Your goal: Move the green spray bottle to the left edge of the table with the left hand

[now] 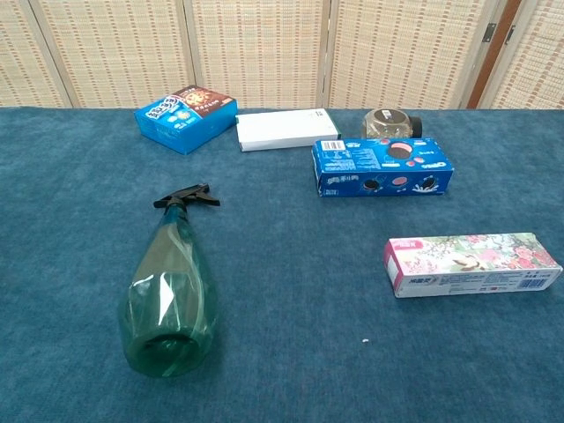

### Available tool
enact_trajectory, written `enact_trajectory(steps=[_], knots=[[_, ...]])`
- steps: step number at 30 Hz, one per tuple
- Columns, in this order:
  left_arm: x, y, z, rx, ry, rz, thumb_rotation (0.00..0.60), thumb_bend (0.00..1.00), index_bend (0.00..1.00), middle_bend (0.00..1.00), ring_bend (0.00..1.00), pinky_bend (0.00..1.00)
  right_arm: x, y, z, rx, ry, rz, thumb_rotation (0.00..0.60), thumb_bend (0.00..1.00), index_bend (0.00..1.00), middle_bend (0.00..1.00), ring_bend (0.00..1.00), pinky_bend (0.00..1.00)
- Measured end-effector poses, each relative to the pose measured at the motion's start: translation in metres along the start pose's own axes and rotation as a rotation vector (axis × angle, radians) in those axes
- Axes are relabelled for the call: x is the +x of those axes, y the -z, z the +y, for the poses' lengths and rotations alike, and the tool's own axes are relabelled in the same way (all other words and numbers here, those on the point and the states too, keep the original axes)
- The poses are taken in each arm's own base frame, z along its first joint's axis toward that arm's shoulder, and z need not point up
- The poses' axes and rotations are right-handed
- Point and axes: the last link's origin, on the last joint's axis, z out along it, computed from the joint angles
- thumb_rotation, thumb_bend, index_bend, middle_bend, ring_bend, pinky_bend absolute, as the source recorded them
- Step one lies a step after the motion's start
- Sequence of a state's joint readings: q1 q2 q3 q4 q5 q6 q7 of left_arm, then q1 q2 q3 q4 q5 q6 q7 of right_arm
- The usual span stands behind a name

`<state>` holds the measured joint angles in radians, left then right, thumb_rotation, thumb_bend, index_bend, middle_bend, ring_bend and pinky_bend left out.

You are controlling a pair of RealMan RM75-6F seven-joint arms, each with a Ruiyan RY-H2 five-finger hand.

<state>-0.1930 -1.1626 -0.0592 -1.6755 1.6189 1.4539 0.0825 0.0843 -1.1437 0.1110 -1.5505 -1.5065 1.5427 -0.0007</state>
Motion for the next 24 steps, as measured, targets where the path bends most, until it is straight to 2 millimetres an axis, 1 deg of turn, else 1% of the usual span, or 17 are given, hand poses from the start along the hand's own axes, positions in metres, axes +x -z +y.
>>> enact_trajectory(steps=[6,8,10,12,14,17,20,21,24], knots=[[0.0,-0.016,0.022,-0.088,0.024,-0.021,0.6,0.0,0.16,0.27,0.16,0.0,-0.002,-0.001,0.005,-0.013,-0.001,-0.011,0.6,0.24,0.4,0.37,0.32,0.52],[-0.001,-0.022,0.029,-0.123,0.027,-0.047,0.6,0.0,0.17,0.26,0.16,0.03,-0.003,-0.001,0.006,-0.014,-0.004,-0.015,0.6,0.24,0.4,0.37,0.32,0.52],[-0.003,-0.027,0.036,-0.158,0.018,-0.072,0.6,0.04,0.18,0.26,0.16,0.06,-0.004,0.0,0.007,-0.015,-0.006,-0.016,0.6,0.24,0.4,0.37,0.32,0.52],[-0.006,-0.031,0.043,-0.195,-0.011,-0.094,0.6,0.15,0.18,0.25,0.15,0.06,-0.005,0.001,0.008,-0.018,-0.007,-0.016,0.6,0.24,0.4,0.37,0.32,0.52],[-0.008,-0.035,0.049,-0.232,-0.047,-0.119,0.6,0.32,0.18,0.24,0.15,0.06,-0.005,0.002,0.009,-0.02,-0.008,-0.017,0.6,0.24,0.4,0.37,0.32,0.52],[-0.014,-0.039,0.061,-0.296,-0.099,-0.163,0.6,0.48,0.18,0.2,0.13,0.07,-0.007,0.003,0.009,-0.022,-0.01,-0.021,0.6,0.24,0.4,0.37,0.32,0.52],[-0.017,-0.043,0.072,-0.365,-0.148,-0.187,0.6,0.58,0.18,0.16,0.1,0.07,-0.009,0.004,0.009,-0.02,-0.013,-0.029,0.6,0.24,0.4,0.37,0.32,0.52],[-0.018,-0.044,0.074,-0.381,-0.158,-0.191,0.6,0.6,0.18,0.16,0.1,0.07,-0.01,0.003,0.009,-0.019,-0.013,-0.031,0.6,0.24,0.4,0.37,0.32,0.52],[-0.019,-0.046,0.079,-0.412,-0.188,-0.193,0.6,0.67,0.16,0.13,0.04,0.06,-0.012,0.003,0.008,-0.016,-0.014,-0.036,0.6,0.24,0.4,0.37,0.32,0.52]])
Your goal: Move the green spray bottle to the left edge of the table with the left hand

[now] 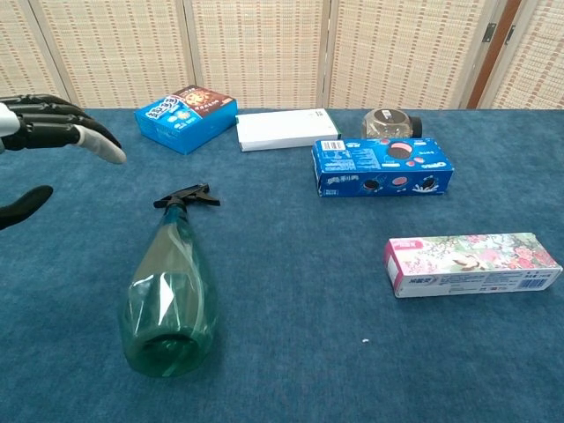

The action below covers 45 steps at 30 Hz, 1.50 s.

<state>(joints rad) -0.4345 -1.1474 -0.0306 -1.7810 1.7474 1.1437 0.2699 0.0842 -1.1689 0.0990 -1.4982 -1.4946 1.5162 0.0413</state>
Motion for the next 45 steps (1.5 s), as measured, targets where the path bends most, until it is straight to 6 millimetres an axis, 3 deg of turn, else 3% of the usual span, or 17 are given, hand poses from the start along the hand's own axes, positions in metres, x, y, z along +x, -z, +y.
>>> enact_trajectory(steps=[13,31,45], knots=[[-0.002,-0.012,0.02,-0.106,-0.068,-0.038,0.6,0.9,0.14,0.13,0.01,0.03,-0.007,0.0,-0.001,0.004,-0.008,-0.021,0.6,0.24,0.4,0.37,0.32,0.52],[-0.009,-0.027,0.046,-0.199,-0.058,-0.064,0.6,0.92,0.14,0.12,0.0,0.02,-0.013,0.005,0.001,-0.002,-0.02,-0.03,0.6,0.24,0.4,0.37,0.32,0.52],[-0.022,-0.057,0.06,-0.278,-0.044,-0.082,0.6,0.92,0.1,0.08,0.0,0.01,-0.017,0.008,0.005,-0.014,-0.031,-0.045,0.6,0.24,0.4,0.37,0.32,0.52]])
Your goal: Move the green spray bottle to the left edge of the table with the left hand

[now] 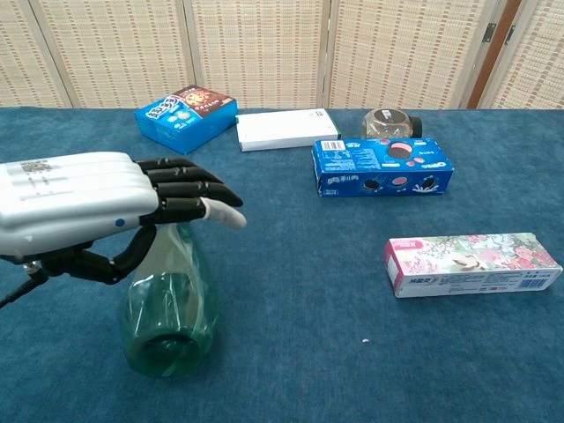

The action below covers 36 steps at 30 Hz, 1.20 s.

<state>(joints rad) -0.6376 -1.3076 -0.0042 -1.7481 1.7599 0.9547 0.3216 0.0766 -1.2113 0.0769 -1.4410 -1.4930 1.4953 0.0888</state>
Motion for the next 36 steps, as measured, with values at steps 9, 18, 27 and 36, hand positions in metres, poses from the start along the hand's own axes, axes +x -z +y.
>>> enact_trajectory(steps=[9,18,27,36], knots=[[-0.005,-0.011,0.001,-0.017,-0.01,-0.04,0.6,0.92,0.1,0.08,0.0,0.0,-0.003,0.001,0.003,-0.006,-0.008,-0.009,0.6,0.24,0.4,0.37,0.32,0.52],[-0.012,-0.016,0.002,-0.02,-0.024,-0.084,0.6,0.94,0.11,0.07,0.0,0.0,-0.006,0.003,0.006,-0.015,-0.015,-0.013,0.6,0.24,0.4,0.37,0.32,0.52],[-0.015,-0.012,0.001,-0.006,-0.03,-0.13,0.6,1.0,0.2,0.07,0.0,0.0,-0.008,0.004,0.008,-0.018,-0.019,-0.017,0.6,0.24,0.4,0.37,0.32,0.52],[-0.012,-0.006,0.002,0.0,-0.034,-0.145,0.6,1.0,0.26,0.05,0.0,0.0,-0.011,0.003,0.006,-0.013,-0.023,-0.022,0.6,0.24,0.4,0.37,0.32,0.52]])
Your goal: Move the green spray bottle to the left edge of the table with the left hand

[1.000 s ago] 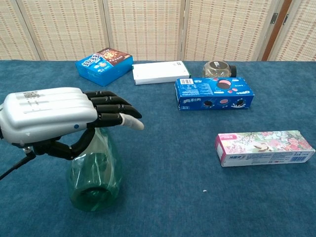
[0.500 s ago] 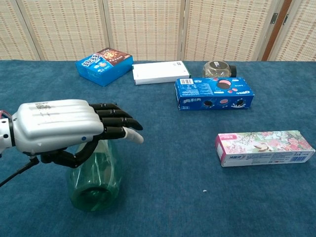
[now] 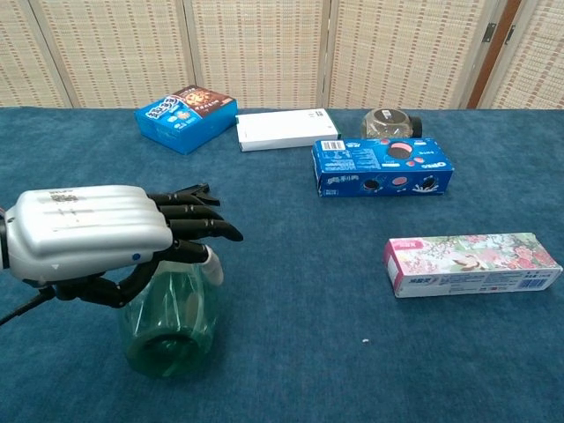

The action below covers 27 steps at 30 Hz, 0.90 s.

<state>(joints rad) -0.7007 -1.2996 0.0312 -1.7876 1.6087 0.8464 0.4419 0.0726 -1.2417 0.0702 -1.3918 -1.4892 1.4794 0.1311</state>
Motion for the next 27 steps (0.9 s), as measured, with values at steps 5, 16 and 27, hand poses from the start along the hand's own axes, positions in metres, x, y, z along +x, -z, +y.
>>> enact_trajectory(steps=[5,16,27], knots=[[0.001,0.006,-0.002,0.014,0.001,-0.006,0.6,1.0,0.3,0.05,0.0,0.0,-0.001,0.0,0.0,-0.001,-0.002,-0.002,0.6,0.24,0.4,0.37,0.32,0.52],[-0.002,0.019,-0.008,0.059,0.001,-0.037,0.6,1.0,0.36,0.05,0.0,0.0,-0.003,0.0,-0.001,0.0,-0.004,-0.003,0.6,0.24,0.4,0.37,0.32,0.52],[-0.006,0.044,-0.023,0.162,0.012,-0.053,0.6,1.0,0.38,0.05,0.0,0.0,-0.004,0.001,-0.001,-0.002,-0.006,-0.009,0.6,0.24,0.4,0.37,0.32,0.52]])
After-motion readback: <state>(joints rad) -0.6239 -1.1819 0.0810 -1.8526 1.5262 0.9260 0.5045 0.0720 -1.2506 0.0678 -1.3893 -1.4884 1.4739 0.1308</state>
